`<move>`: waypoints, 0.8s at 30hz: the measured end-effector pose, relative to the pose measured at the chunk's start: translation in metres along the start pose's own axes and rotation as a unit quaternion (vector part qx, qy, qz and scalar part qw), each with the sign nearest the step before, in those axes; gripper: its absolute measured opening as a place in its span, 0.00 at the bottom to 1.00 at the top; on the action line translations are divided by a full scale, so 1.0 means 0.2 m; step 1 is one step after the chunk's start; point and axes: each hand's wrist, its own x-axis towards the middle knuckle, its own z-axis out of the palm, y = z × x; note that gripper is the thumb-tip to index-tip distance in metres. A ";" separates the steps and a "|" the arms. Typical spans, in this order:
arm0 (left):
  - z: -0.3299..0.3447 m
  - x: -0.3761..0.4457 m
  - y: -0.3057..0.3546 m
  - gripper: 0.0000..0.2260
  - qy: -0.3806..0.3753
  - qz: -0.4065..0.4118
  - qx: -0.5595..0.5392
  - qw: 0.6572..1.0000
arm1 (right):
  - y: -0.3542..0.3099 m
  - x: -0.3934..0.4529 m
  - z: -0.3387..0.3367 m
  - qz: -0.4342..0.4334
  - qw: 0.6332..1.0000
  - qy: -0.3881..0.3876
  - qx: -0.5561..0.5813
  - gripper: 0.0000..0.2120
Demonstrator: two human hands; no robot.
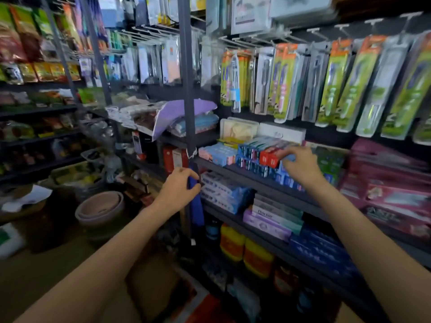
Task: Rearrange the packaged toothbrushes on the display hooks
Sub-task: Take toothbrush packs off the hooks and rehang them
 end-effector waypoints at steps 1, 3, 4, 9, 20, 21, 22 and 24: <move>-0.03 0.10 -0.04 0.06 0.011 0.006 -0.015 1.000 | -0.05 0.07 0.05 -0.011 1.000 0.004 0.003 0.12; -0.07 0.31 -0.13 0.10 0.035 0.018 -0.053 0.998 | -0.12 0.21 0.14 -0.018 1.000 0.017 0.011 0.14; -0.08 0.41 -0.17 0.12 0.040 0.026 -0.068 0.997 | -0.15 0.28 0.18 -0.009 1.000 0.018 0.021 0.14; -0.10 0.90 -0.36 0.16 0.040 0.086 -0.124 0.988 | -0.28 0.56 0.42 0.031 0.995 0.070 0.061 0.13; -0.05 1.68 -0.57 0.17 -0.040 0.171 -0.219 0.960 | -0.49 1.29 0.71 0.101 0.991 0.090 0.017 0.31; -0.04 1.71 -0.57 0.17 -0.040 0.183 -0.223 0.957 | -0.50 1.37 0.71 0.101 0.990 0.096 0.013 0.33; -0.03 1.75 -0.56 0.16 -0.037 0.192 -0.226 0.954 | -0.51 1.45 0.72 0.101 0.989 0.105 0.011 0.34; -0.01 1.82 -0.55 0.16 -0.028 0.202 -0.229 0.952 | -0.52 1.58 0.74 0.102 0.986 0.133 0.000 0.38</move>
